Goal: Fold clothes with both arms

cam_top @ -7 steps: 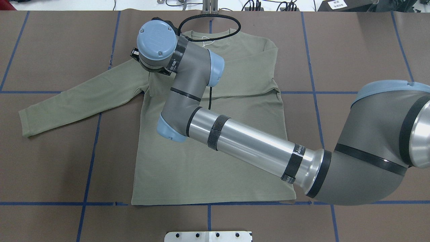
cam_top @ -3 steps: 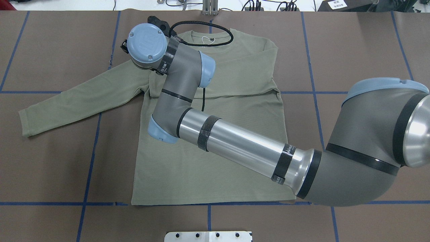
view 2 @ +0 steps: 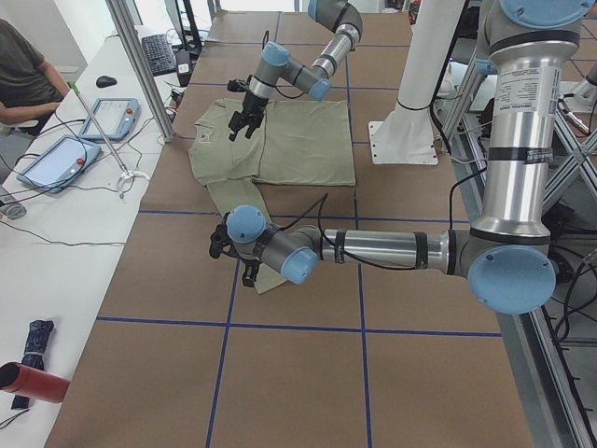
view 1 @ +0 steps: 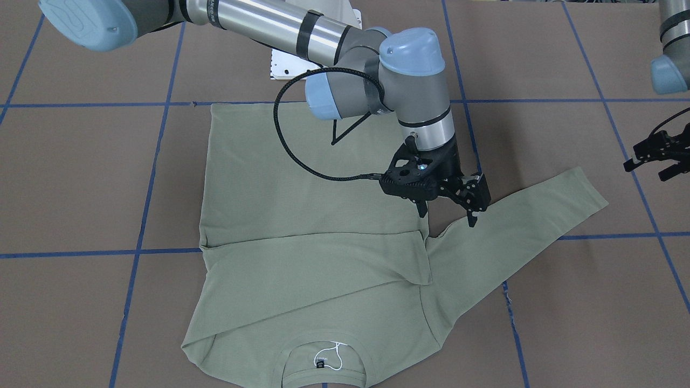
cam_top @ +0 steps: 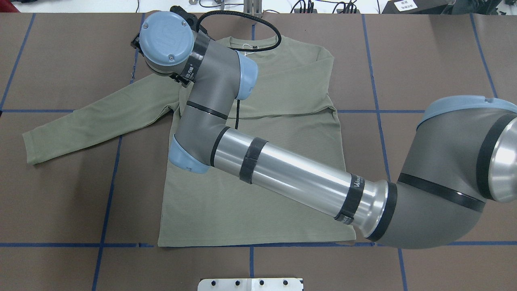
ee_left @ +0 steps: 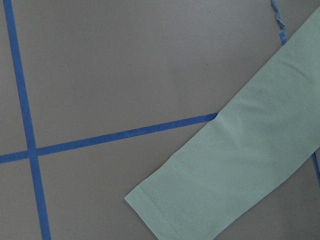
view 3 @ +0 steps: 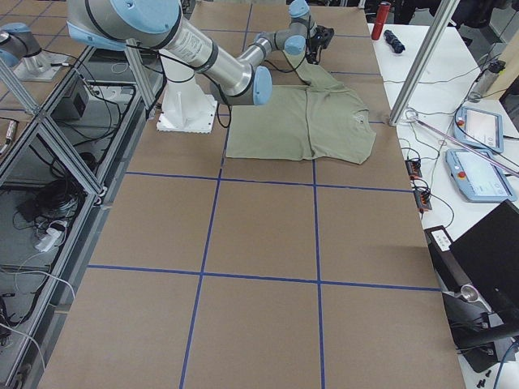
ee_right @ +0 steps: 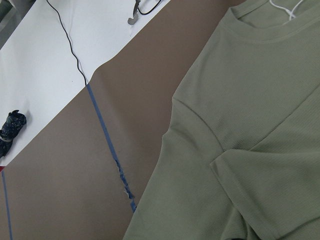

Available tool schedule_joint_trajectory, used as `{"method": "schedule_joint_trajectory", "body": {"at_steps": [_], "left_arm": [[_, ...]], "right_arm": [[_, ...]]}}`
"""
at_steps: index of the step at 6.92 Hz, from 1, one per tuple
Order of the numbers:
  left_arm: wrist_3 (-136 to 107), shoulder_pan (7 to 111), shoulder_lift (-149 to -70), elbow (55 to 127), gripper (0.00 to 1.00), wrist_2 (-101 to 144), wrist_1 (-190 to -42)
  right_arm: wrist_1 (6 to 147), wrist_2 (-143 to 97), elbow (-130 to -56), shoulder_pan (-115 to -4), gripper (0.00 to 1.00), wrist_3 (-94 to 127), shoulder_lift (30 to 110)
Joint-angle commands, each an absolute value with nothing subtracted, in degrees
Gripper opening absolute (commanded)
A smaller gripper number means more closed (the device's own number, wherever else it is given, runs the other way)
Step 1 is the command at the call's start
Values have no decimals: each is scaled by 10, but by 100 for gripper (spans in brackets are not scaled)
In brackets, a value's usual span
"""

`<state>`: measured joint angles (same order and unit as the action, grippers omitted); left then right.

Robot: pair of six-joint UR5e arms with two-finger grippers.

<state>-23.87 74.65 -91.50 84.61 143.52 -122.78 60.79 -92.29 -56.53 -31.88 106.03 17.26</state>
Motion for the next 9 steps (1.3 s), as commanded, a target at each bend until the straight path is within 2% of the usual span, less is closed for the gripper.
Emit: {"method": "schedule_joint_trajectory", "body": {"at_steps": [1, 4, 6, 9], "left_arm": [[-330, 713, -963, 739, 90, 1434, -1302], [-335, 677, -969, 699, 86, 1387, -1339], [-334, 666, -968, 696, 79, 1384, -1344], [-334, 656, -968, 693, 77, 1384, -1344]], "right_arm": [[641, -931, -693, -332, 99, 1043, 270], [640, -931, -722, -333, 99, 1025, 296], [639, -931, -722, -333, 99, 1024, 298], [637, -931, -722, -332, 99, 1024, 301]]}}
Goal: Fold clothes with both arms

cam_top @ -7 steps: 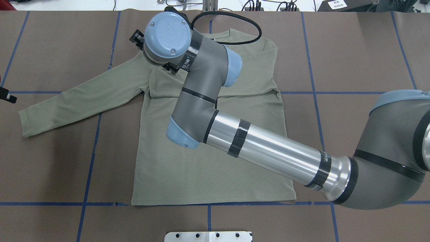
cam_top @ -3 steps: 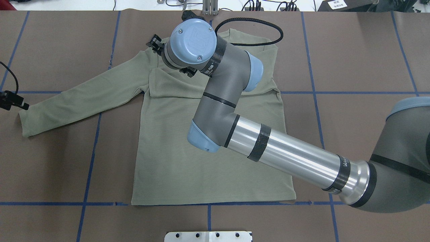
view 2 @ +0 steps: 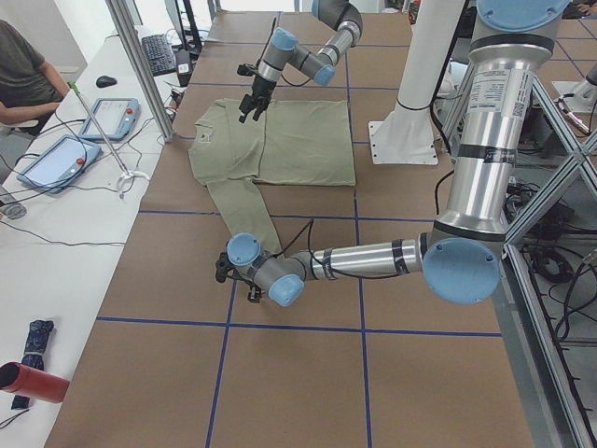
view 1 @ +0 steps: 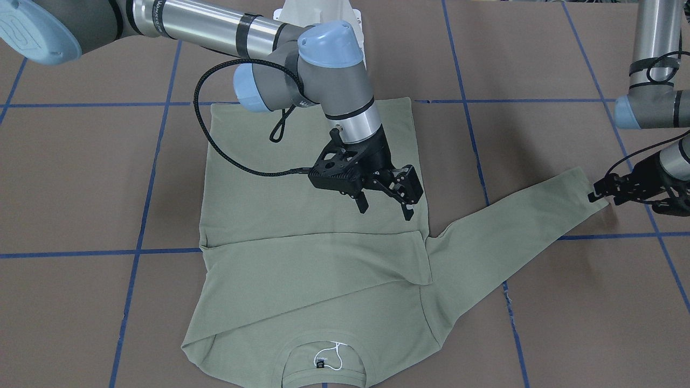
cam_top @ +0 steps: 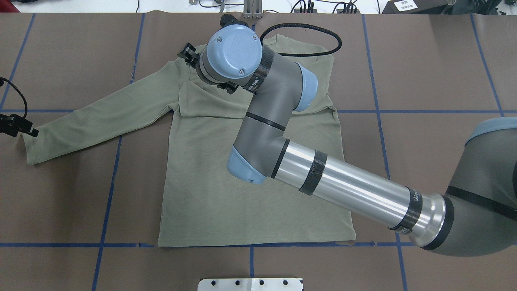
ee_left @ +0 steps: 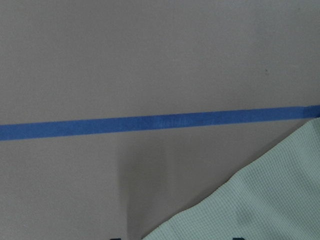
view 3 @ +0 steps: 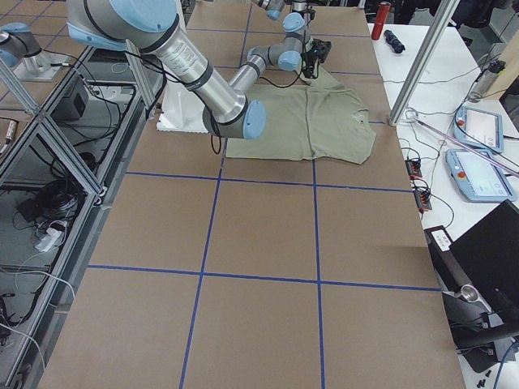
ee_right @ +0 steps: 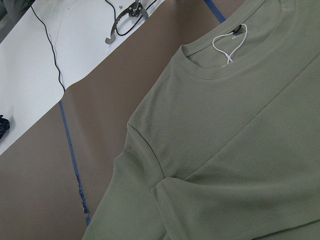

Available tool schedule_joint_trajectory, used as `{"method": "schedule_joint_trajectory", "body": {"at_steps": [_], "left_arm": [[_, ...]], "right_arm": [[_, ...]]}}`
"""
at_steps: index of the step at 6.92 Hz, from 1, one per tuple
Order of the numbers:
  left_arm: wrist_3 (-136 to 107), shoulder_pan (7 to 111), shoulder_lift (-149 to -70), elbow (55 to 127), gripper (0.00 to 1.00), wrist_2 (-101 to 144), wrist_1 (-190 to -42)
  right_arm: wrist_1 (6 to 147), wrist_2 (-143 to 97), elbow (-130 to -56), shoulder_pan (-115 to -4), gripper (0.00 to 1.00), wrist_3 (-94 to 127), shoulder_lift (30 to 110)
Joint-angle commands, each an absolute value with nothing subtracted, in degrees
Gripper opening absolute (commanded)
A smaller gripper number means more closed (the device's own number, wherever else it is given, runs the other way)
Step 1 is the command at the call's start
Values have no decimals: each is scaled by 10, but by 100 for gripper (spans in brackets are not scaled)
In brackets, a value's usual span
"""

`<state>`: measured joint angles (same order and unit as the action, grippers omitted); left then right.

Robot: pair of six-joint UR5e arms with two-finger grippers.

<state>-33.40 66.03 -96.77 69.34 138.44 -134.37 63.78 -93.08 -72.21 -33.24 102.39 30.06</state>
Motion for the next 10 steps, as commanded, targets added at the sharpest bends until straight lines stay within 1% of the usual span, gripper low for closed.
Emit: {"method": "schedule_joint_trajectory", "body": {"at_steps": [1, 3, 4, 5, 6, 7, 8, 9, 10], "left_arm": [[-334, 655, -968, 692, 70, 1384, -1344], [-335, 655, -967, 693, 42, 1384, -1345], [-335, 656, -966, 694, 19, 1385, -1347], [-337, 656, -969, 702, 0, 1385, -1347], [-337, 657, -965, 727, 0, 1391, -1346], [-340, 657, -958, 772, 0, 1402, -1338], [-410, 657, -959, 820, 0, 1465, -1339], [-513, 655, -969, 878, 0, 1481, -1342], [-617, 650, -999, 928, 0, 1481, -1343]], "right_arm": [[636, -931, -722, -332, 99, 1024, 301], [636, -931, -722, -332, 99, 1024, 302], [636, -931, -722, -332, 99, 1024, 301], [635, -931, -723, -332, 99, 1025, 301], [635, -931, -723, -332, 99, 1024, 301], [636, -931, -728, -332, 99, 1024, 305], [637, -933, -796, -335, 99, 1022, 362], [635, -946, -908, -351, 99, 969, 470], [634, -985, -959, -376, 100, 901, 535]]}}
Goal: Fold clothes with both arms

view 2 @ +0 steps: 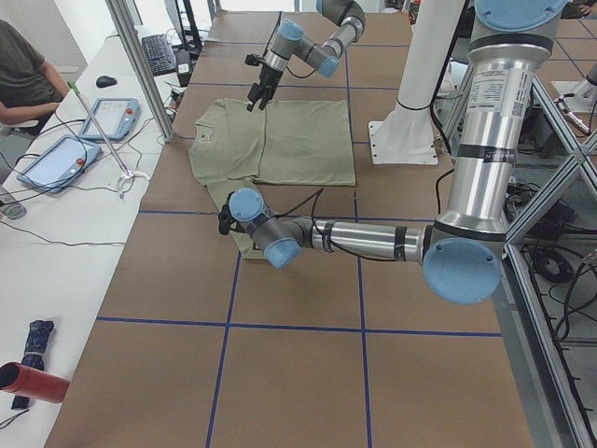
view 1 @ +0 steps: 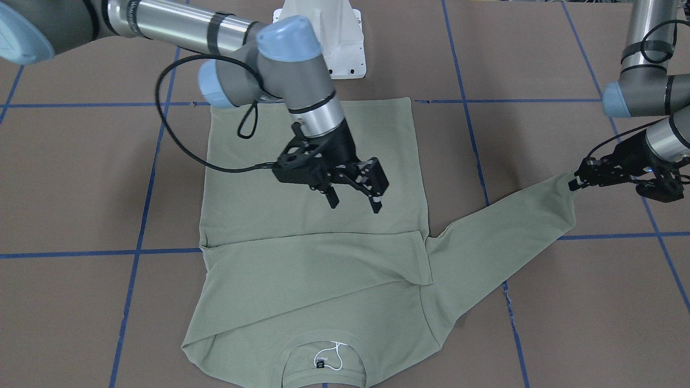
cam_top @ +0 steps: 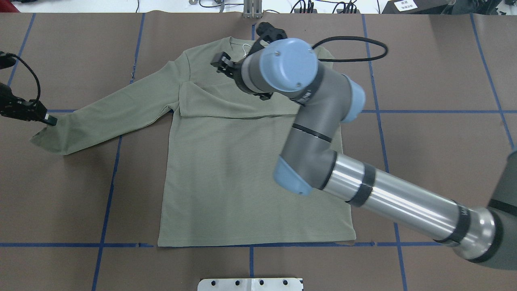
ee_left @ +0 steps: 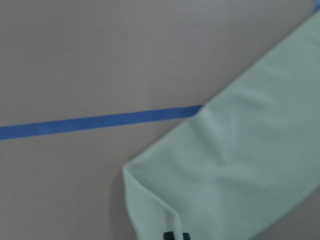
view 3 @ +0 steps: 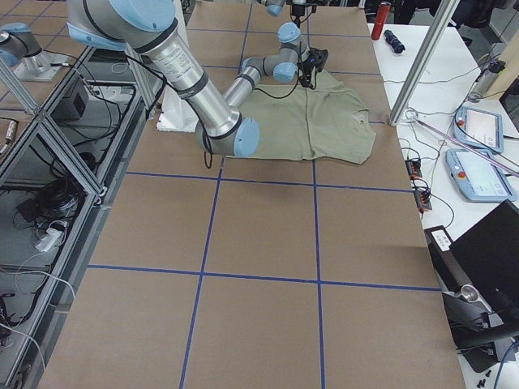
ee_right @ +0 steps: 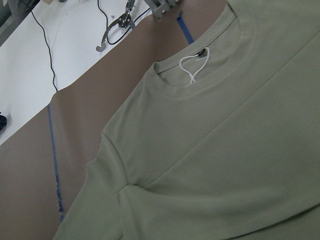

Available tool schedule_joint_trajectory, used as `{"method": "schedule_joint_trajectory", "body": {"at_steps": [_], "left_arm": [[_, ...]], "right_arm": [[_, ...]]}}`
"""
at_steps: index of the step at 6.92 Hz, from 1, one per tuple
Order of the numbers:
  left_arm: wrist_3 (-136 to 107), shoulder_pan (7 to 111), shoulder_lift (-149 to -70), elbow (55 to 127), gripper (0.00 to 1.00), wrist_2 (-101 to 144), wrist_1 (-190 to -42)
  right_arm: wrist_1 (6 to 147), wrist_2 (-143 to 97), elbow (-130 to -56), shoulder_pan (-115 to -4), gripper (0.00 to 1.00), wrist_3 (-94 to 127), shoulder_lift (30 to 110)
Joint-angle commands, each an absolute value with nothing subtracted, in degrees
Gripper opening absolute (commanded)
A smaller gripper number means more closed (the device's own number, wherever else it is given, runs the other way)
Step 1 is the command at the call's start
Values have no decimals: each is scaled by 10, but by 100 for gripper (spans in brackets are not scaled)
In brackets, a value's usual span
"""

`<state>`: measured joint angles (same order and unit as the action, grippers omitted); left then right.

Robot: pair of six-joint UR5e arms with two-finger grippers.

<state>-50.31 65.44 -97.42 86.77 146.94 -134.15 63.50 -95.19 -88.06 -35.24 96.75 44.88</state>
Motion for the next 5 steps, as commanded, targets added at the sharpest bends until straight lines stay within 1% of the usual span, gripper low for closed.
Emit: {"method": "schedule_joint_trajectory", "body": {"at_steps": [1, 2, 3, 4, 5], "left_arm": [[-742, 616, -1064, 953, 0, 1479, -1342], [-874, 547, -1162, 940, 0, 1464, -1338], [-985, 513, -1265, 907, 0, 1375, -1339], [-1071, 474, -1382, 828, 0, 1284, -1344], [-1102, 434, -1497, 709, 0, 1187, -1348]], "right_arm": [[632, -1003, -963, -401, 100, 857, 574], [633, -1005, -982, -425, 100, 816, 622], [633, -1029, -1003, -454, 100, 774, 668], [628, -1061, -1015, -479, 100, 755, 708], [566, -1122, -1016, -513, 100, 698, 767]]}}
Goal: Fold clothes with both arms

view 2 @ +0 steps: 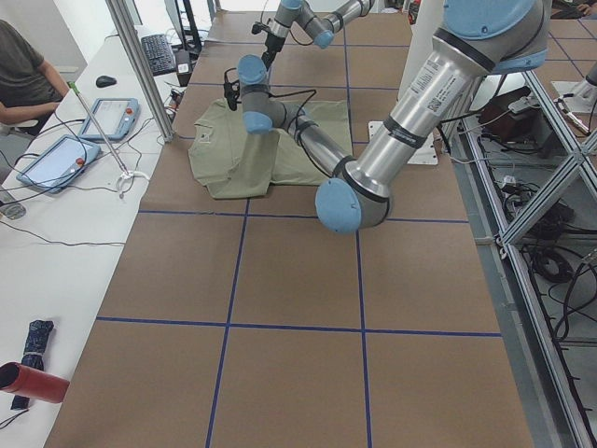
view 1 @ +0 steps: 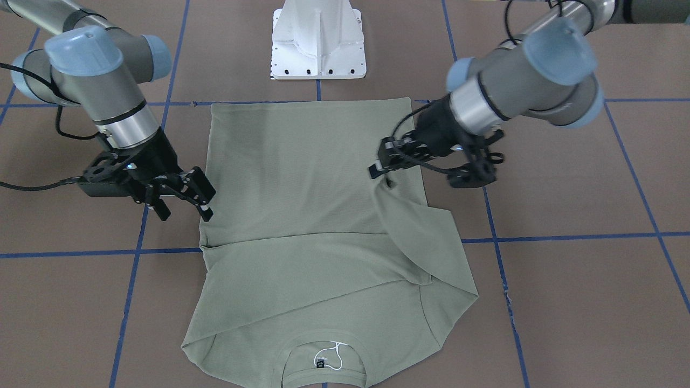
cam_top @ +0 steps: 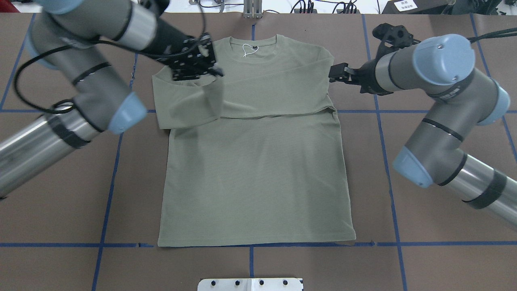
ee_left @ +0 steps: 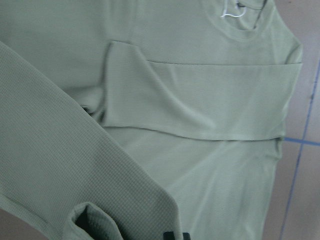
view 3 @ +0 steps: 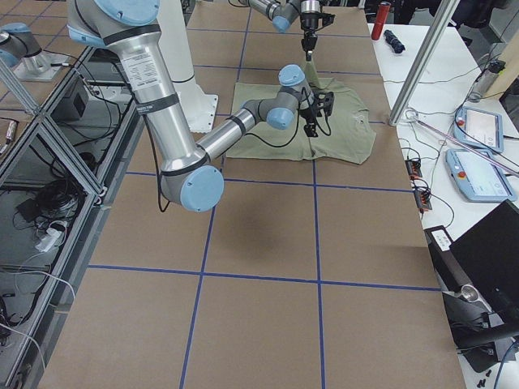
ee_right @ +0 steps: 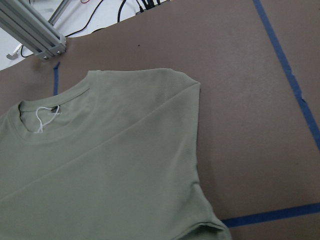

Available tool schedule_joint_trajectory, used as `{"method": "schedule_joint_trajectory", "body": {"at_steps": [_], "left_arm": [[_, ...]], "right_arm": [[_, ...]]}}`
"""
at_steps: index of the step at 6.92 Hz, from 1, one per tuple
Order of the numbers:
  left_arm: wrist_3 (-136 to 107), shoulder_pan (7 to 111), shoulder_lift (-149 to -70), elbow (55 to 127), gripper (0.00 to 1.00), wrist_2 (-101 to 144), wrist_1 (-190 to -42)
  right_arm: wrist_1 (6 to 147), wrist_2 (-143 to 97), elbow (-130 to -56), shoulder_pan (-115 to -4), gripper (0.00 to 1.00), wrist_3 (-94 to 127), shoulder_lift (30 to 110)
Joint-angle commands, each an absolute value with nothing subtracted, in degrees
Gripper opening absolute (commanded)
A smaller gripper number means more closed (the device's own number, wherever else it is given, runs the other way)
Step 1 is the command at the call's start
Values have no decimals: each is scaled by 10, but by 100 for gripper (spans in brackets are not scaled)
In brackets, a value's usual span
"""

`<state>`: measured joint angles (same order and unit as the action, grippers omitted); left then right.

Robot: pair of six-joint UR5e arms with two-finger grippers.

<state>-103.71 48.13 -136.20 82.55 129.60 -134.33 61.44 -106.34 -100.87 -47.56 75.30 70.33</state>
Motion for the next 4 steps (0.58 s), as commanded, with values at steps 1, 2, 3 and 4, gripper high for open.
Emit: {"method": "schedule_joint_trajectory", "body": {"at_steps": [1, 2, 3, 4], "left_arm": [[-1104, 399, -1533, 647, 0, 1122, -1385], [-1122, 357, -1542, 612, 0, 1043, -1423], [-1124, 326, -1561, 566, 0, 991, -1443], [-1123, 312, -1564, 539, 0, 975, -1464]], "right_arm": [[515, -1178, -1012, -555, 100, 652, 818], [510, -1202, -1011, -575, 100, 637, 835], [510, -1202, -1011, -577, 100, 635, 839], [509, -1201, -1010, -577, 100, 635, 843]]}}
